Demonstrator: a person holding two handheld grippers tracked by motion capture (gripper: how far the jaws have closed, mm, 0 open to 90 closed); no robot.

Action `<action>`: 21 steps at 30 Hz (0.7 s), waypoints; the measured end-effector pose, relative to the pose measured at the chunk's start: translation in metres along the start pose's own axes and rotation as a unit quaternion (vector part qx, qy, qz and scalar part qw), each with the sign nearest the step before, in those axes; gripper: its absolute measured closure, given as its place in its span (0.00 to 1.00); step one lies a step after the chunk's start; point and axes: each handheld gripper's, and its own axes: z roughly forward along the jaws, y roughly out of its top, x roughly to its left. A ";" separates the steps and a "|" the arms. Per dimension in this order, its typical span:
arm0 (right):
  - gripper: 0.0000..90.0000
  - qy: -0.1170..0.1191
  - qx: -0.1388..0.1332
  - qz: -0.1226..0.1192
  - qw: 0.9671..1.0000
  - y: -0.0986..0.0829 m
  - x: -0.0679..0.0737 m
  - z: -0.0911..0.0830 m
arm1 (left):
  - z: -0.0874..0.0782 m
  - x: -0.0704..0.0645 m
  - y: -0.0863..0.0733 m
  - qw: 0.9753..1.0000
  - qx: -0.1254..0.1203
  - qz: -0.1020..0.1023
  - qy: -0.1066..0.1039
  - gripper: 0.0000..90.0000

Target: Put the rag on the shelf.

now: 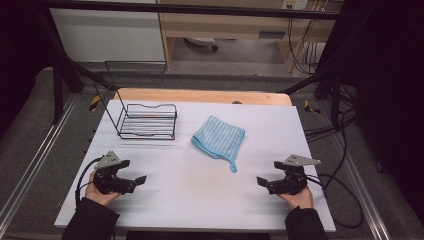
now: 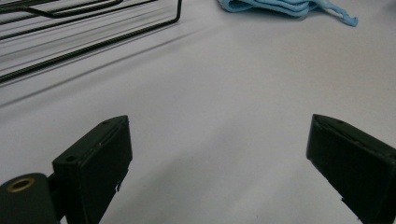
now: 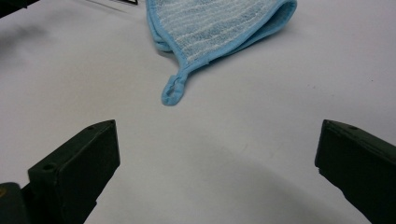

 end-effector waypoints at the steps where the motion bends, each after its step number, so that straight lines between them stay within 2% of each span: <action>1: 0.01 -0.001 0.001 -0.002 1.000 0.000 0.001 0.001 | 0.000 0.000 0.000 1.000 0.000 -0.001 0.000 0.08; 21: 0.02 0.000 0.012 -0.026 1.000 0.019 0.025 0.028 | 0.000 0.002 -0.001 1.000 0.001 -0.006 0.006 0.08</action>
